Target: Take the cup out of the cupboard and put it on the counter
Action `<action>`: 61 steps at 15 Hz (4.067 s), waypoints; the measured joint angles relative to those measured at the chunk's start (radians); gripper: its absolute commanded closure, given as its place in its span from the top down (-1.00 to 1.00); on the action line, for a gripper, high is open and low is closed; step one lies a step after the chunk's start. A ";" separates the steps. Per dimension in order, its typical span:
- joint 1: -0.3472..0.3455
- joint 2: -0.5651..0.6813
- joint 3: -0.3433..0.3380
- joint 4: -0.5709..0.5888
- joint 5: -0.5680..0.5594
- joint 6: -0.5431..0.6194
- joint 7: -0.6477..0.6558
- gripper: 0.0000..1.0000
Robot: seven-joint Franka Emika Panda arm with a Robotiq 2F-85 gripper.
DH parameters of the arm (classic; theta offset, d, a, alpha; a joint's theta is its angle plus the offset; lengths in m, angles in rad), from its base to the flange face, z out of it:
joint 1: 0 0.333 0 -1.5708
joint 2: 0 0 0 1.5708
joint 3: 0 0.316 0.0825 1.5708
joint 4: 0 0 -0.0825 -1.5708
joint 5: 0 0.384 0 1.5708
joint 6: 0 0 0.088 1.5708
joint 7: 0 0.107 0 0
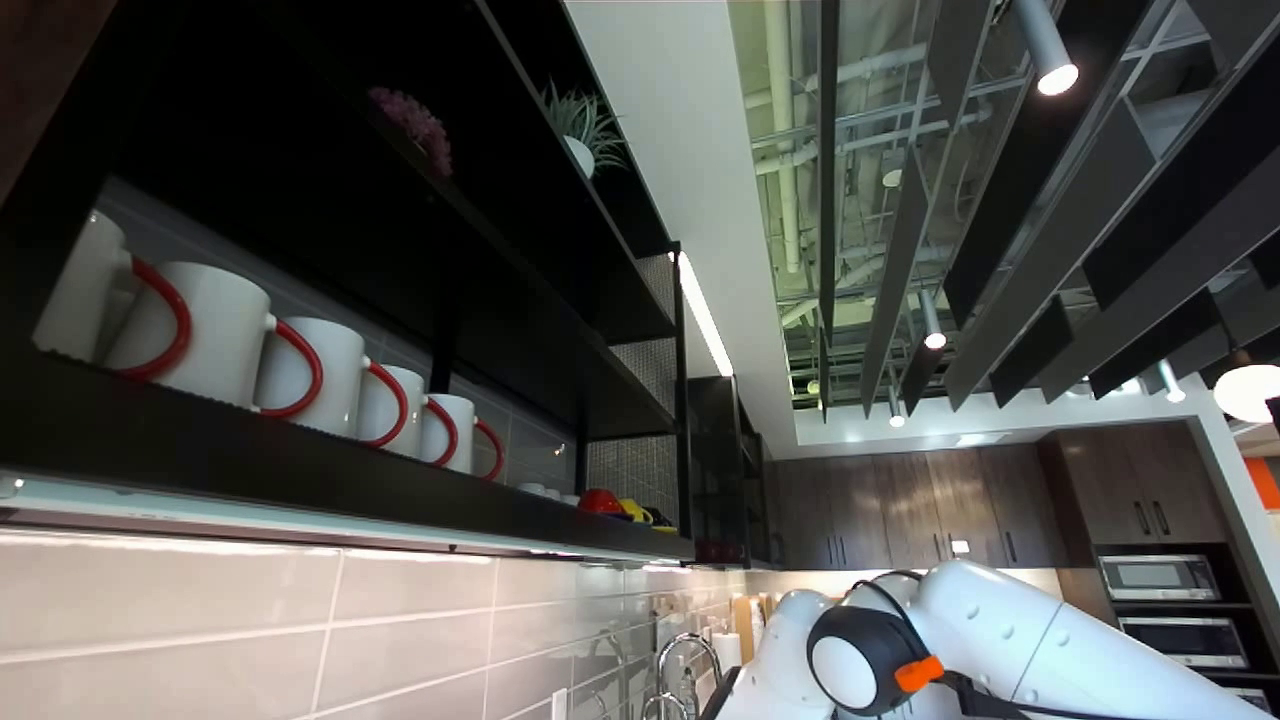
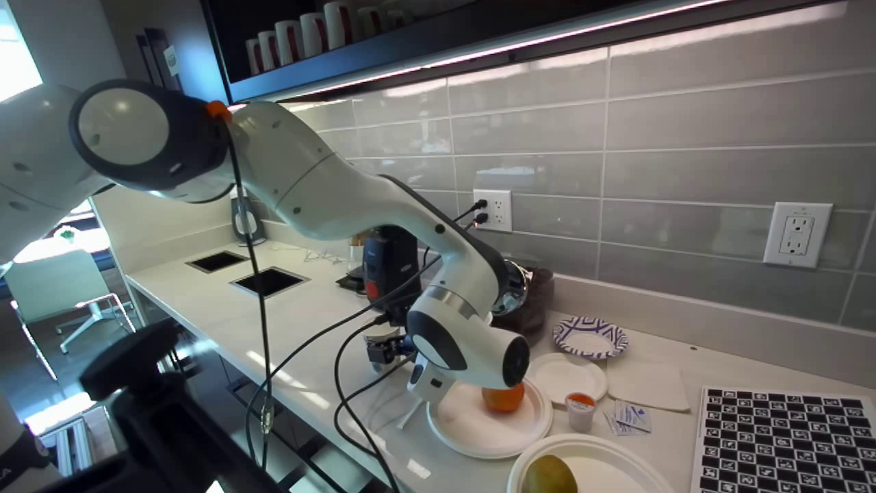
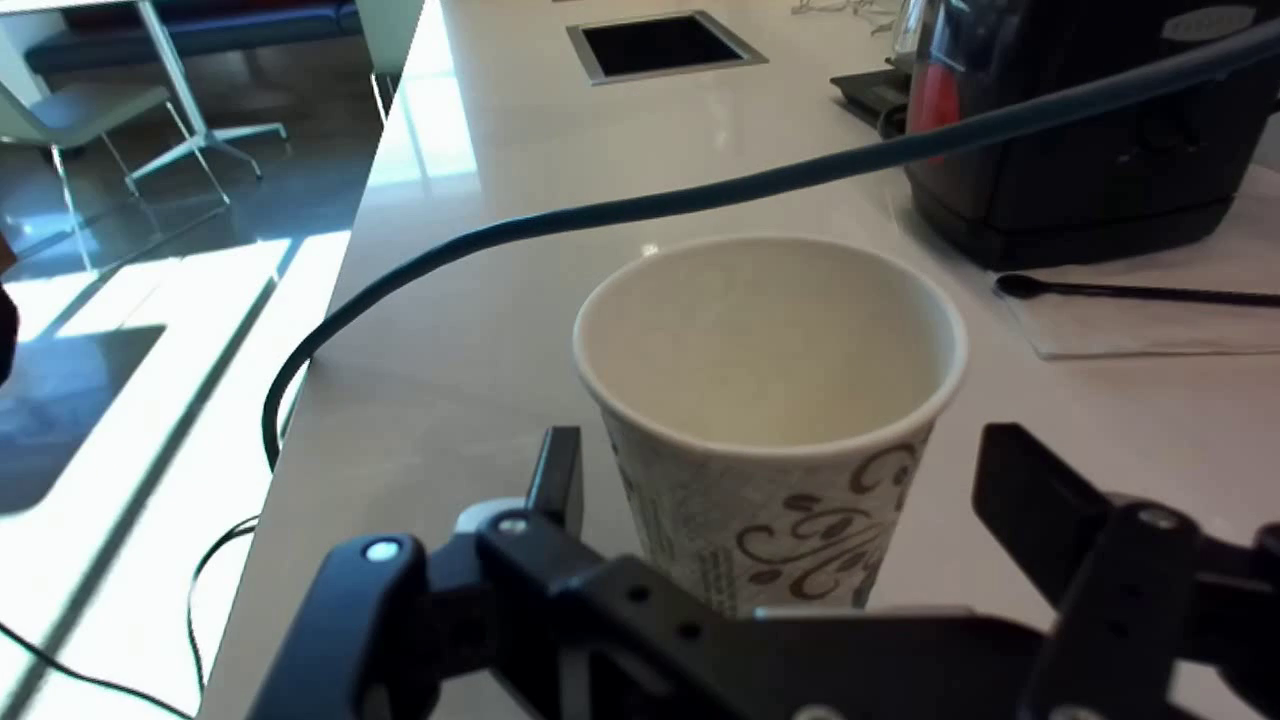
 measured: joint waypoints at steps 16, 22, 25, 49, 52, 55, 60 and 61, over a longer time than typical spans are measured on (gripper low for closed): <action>0.158 -0.452 -0.024 -0.435 -0.339 0.576 -0.131 1.00; 0.163 -0.575 0.025 -0.578 -0.425 0.769 -0.268 1.00; 0.162 -0.647 0.046 -0.654 -0.480 0.812 -0.328 1.00; 0.161 -1.026 0.122 -0.970 -0.855 1.177 -0.623 1.00; 0.161 -1.106 0.123 -1.034 -0.916 1.223 -0.707 1.00; 0.163 -1.173 0.123 -1.079 -0.955 1.280 -0.794 1.00; 0.206 -1.261 0.115 -1.133 -0.965 1.385 -0.958 1.00; 0.223 -1.276 0.107 -1.143 -0.965 1.411 -0.991 1.00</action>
